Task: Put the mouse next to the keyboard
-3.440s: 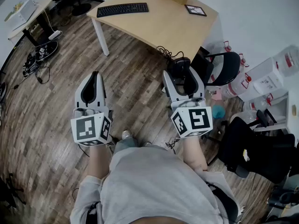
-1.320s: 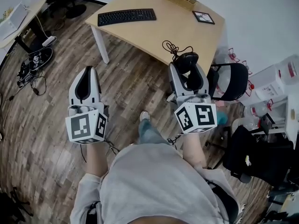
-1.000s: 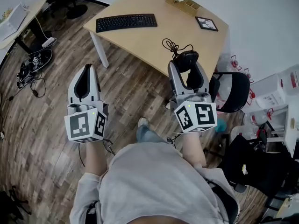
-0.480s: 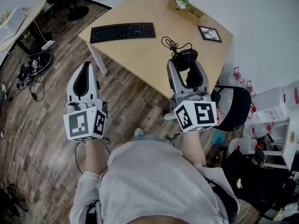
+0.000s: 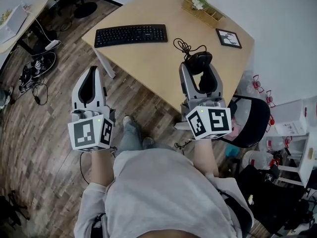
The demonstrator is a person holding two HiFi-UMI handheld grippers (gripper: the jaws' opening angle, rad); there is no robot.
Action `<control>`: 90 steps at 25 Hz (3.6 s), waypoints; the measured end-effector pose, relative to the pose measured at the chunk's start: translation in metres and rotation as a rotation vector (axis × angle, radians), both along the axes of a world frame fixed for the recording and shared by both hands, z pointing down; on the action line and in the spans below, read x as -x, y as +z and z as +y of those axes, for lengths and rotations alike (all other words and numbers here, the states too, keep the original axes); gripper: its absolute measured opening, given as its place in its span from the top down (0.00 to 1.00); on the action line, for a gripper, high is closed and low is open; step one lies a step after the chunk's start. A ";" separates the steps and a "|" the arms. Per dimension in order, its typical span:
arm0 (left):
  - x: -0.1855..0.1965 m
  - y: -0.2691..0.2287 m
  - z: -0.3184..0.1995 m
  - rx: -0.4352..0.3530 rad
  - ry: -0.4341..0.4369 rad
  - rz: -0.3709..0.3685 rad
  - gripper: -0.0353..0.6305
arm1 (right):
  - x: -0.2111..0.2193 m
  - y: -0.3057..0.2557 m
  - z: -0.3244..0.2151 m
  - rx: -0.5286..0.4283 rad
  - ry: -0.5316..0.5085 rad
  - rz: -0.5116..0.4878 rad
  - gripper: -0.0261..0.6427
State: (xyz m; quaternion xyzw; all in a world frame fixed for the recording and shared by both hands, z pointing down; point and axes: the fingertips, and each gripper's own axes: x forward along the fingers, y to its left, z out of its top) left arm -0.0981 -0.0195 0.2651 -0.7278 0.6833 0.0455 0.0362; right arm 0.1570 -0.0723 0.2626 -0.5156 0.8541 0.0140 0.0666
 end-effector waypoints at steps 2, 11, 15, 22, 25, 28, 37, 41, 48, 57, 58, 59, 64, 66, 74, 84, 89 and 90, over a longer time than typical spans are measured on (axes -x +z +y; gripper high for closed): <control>0.005 0.002 -0.013 0.005 0.004 0.003 0.91 | 0.003 0.003 -0.012 0.006 0.008 0.002 0.57; 0.028 -0.002 -0.090 -0.005 0.041 0.008 0.91 | 0.024 0.000 -0.079 0.005 0.051 0.008 0.57; 0.043 -0.005 -0.128 -0.009 0.061 0.007 0.91 | 0.037 -0.003 -0.112 0.006 0.070 0.003 0.57; 0.071 -0.012 -0.191 -0.013 0.106 0.006 0.91 | 0.061 -0.008 -0.163 0.006 0.115 -0.002 0.57; 0.083 -0.013 -0.214 -0.018 0.127 0.009 0.91 | 0.071 -0.009 -0.182 0.008 0.137 -0.003 0.57; 0.094 -0.013 -0.235 -0.020 0.149 0.012 0.91 | 0.079 -0.007 -0.198 0.018 0.159 -0.007 0.57; 0.119 0.001 -0.280 0.004 0.195 0.033 0.91 | 0.091 0.009 -0.239 0.085 0.209 -0.019 0.57; 0.124 0.011 -0.291 0.025 0.201 0.054 0.91 | 0.085 0.023 -0.256 0.140 0.221 -0.020 0.57; 0.125 0.027 -0.307 0.067 0.185 0.070 0.91 | 0.063 0.068 -0.288 0.278 0.242 -0.031 0.57; 0.113 0.037 -0.329 0.104 0.144 0.073 0.91 | 0.019 0.124 -0.332 0.441 0.269 0.031 0.57; 0.110 0.039 -0.331 0.110 0.140 0.071 0.91 | 0.013 0.130 -0.338 0.453 0.274 0.045 0.57; 0.108 0.041 -0.333 0.115 0.136 0.069 0.91 | 0.008 0.136 -0.344 0.465 0.278 0.059 0.57; 0.102 0.049 -0.341 0.144 0.109 0.055 0.91 | -0.015 0.167 -0.371 0.537 0.289 0.105 0.57; 0.100 0.052 -0.344 0.158 0.100 0.050 0.91 | -0.022 0.183 -0.380 0.577 0.287 0.121 0.57; 0.090 0.068 -0.356 0.204 0.066 0.033 0.91 | -0.032 0.258 -0.396 0.774 0.244 0.189 0.57; 0.093 0.082 -0.363 0.249 0.015 0.019 0.91 | -0.024 0.330 -0.402 0.969 0.191 0.262 0.57; 0.094 0.088 -0.367 0.268 0.003 0.014 0.91 | -0.022 0.346 -0.403 1.020 0.178 0.288 0.57; 0.093 0.090 -0.368 0.271 0.003 0.014 0.91 | -0.021 0.347 -0.404 1.023 0.173 0.294 0.57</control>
